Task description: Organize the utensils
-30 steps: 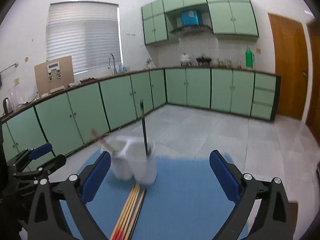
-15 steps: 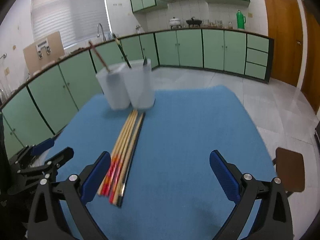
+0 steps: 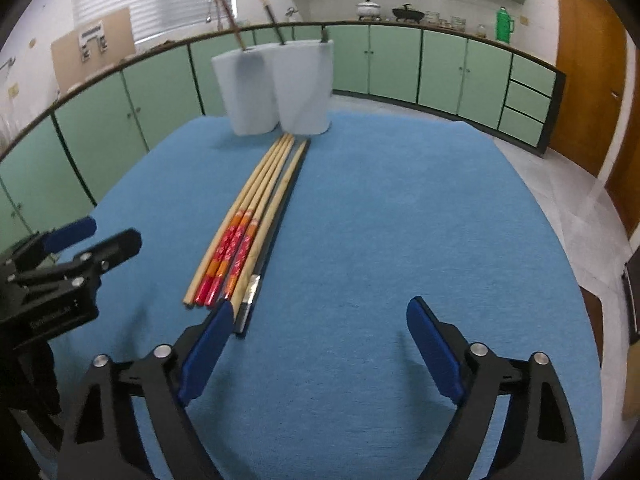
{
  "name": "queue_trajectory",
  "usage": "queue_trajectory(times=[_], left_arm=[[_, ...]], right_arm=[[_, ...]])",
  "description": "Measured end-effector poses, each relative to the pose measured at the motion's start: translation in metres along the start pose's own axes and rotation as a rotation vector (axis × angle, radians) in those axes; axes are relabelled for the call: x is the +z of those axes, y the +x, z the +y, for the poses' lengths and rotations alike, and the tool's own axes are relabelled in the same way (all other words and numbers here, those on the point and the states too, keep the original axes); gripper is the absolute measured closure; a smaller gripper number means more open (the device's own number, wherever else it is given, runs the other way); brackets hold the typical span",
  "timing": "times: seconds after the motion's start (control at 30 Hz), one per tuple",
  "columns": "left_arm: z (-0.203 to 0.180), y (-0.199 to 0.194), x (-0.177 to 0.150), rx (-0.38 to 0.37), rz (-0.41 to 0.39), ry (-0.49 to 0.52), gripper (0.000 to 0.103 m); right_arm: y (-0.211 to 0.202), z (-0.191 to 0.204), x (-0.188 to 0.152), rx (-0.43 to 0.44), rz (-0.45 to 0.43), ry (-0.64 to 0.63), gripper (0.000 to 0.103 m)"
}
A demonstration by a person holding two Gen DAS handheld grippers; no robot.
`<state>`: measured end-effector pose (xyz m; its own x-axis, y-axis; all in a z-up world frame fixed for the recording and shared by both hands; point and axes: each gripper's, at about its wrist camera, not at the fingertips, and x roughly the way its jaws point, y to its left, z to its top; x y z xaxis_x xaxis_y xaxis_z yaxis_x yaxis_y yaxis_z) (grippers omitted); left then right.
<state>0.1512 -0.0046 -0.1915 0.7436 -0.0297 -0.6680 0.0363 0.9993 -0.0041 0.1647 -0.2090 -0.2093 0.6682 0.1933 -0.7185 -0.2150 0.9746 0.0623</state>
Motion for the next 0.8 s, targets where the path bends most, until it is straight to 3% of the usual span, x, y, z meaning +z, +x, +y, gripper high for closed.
queue_trajectory(times=[0.33, 0.6, 0.8], left_arm=[[-0.007, 0.001, -0.001, -0.007, 0.009, 0.004, 0.023], [-0.002, 0.001, -0.002, -0.010, 0.011, -0.022, 0.023], [-0.004, 0.001, -0.003, -0.010, 0.015, -0.004, 0.023]], right_arm=[[0.008, 0.014, -0.001, -0.006, 0.052, -0.056, 0.026], [0.007, -0.003, -0.002, -0.040, 0.060, 0.001, 0.031], [0.006, 0.011, -0.006, 0.020, 0.063, -0.057, 0.055]])
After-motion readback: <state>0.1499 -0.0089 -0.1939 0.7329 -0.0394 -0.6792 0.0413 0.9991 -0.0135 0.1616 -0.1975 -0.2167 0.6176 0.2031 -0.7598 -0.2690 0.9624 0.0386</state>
